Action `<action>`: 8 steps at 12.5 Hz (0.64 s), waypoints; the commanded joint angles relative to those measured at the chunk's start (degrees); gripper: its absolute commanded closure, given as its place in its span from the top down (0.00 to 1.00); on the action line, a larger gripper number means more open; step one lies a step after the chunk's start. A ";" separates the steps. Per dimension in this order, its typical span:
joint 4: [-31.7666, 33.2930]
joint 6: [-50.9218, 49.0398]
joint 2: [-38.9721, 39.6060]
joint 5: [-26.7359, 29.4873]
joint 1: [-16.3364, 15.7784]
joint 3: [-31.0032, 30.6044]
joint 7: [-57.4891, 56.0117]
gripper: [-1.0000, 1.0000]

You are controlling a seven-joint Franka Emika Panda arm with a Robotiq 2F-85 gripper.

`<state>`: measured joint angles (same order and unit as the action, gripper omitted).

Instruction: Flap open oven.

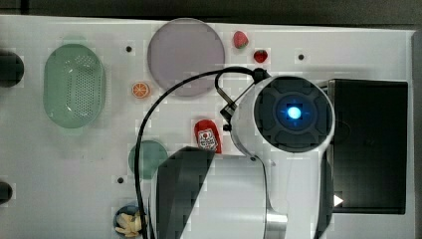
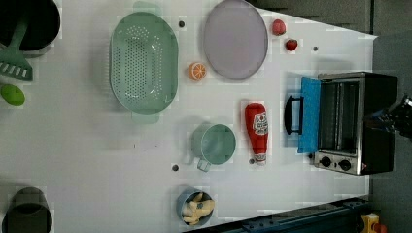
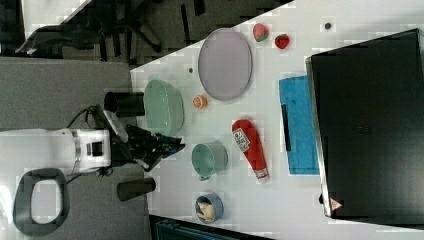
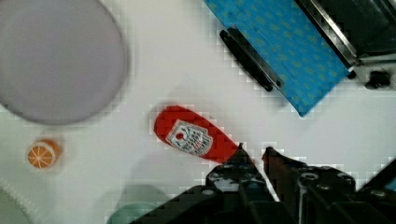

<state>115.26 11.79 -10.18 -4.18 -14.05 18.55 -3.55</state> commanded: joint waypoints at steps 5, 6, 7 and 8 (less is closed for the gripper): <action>-3.35 -3.91 -2.58 0.55 -1.03 -0.35 7.40 0.17; -3.21 -3.91 -2.56 0.55 -1.03 -0.33 7.40 0.17; -3.07 -3.92 -2.53 0.55 -1.03 -0.34 7.39 0.17; -3.02 -3.92 -2.45 0.55 -1.03 -0.33 7.40 0.17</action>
<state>112.75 8.40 -12.50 -3.86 -14.69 18.20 0.61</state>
